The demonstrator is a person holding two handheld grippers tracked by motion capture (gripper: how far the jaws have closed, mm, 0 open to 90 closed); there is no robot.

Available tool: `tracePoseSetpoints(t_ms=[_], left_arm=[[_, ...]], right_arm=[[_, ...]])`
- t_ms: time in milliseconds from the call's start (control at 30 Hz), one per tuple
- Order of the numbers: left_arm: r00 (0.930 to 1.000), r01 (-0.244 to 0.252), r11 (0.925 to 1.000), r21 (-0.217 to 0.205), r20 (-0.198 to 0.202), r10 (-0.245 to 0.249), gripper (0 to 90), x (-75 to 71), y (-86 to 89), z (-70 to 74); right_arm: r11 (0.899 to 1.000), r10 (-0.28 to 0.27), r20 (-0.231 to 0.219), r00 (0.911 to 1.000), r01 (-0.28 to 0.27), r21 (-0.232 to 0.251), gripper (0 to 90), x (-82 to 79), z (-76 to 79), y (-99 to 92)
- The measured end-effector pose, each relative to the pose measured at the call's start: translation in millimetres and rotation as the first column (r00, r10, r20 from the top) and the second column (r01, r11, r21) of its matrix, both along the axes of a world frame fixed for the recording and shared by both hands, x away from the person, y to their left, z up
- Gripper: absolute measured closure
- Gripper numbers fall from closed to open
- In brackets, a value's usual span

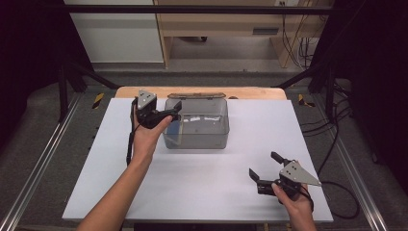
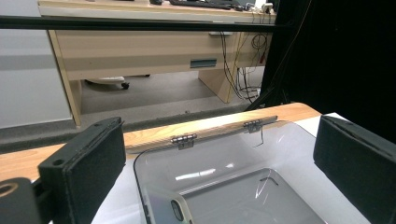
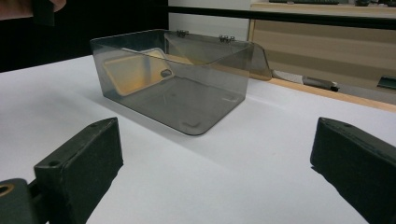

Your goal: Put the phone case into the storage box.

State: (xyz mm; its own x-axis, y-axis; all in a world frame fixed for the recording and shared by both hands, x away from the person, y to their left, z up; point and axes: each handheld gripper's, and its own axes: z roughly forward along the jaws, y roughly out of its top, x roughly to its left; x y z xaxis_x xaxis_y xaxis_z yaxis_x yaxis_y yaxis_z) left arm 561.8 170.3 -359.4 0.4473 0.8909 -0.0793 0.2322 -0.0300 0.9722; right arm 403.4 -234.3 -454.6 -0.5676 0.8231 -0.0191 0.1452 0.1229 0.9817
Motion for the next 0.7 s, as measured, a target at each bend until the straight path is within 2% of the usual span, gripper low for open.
tracePoseSetpoints(t_ms=[267, 700], left_arm=[[0.9995, -0.001, 0.9998, -0.022, 0.030, 0.001, 2.6, -3.8, 6.6, 2.6], [0.9983, 0.010, 0.9992, -0.038, 0.057, -0.008, 2.6, -9.1, 16.0, 6.3]], right_arm=[[1.000, 0.001, 0.000, 1.0000, -0.001, -0.001, 2.6, 0.0, -0.1, 0.1], [1.000, 0.001, -0.001, 1.0000, -0.001, -0.002, 2.6, -0.1, -0.3, 0.4]])
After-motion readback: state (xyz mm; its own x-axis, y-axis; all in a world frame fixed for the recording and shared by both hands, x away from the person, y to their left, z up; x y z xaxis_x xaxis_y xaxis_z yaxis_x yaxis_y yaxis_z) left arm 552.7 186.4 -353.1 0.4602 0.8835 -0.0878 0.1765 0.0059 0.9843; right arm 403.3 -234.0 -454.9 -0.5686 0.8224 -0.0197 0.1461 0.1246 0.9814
